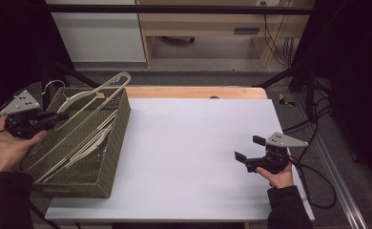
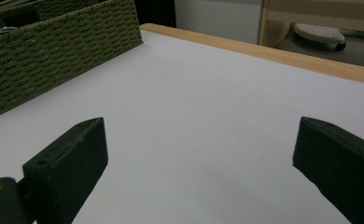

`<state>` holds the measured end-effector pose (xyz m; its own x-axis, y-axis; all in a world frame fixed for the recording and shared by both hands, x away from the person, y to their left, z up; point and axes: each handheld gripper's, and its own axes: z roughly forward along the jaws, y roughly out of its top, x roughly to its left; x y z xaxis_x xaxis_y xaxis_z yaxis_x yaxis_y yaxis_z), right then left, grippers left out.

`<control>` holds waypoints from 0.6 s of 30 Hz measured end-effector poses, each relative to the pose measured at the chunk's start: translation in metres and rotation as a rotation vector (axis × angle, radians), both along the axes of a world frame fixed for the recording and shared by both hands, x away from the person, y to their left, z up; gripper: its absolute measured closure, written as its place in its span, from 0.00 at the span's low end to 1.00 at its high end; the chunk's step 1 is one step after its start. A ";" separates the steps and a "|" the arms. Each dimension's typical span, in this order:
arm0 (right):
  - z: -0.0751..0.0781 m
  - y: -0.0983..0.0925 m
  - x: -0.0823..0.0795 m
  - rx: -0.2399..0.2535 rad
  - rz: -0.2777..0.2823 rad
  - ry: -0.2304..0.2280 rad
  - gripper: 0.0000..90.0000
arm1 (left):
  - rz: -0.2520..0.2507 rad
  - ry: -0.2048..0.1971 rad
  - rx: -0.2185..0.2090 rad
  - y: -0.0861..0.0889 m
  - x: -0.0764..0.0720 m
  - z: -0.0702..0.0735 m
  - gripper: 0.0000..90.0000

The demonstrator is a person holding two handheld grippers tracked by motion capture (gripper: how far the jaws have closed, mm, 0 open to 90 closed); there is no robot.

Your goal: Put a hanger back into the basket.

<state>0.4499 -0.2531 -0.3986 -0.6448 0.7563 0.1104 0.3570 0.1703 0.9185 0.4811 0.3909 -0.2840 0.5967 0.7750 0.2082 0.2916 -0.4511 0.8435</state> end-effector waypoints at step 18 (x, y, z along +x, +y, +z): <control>-0.002 0.001 0.001 -0.006 0.007 0.007 0.04 | 0.079 0.059 0.111 0.030 0.002 -0.042 0.95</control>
<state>0.4505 -0.2524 -0.4001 -0.6494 0.7524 0.1103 0.3620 0.1784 0.9149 0.4829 0.4209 -0.3259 0.5483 0.7944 0.2615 0.3778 -0.5142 0.7700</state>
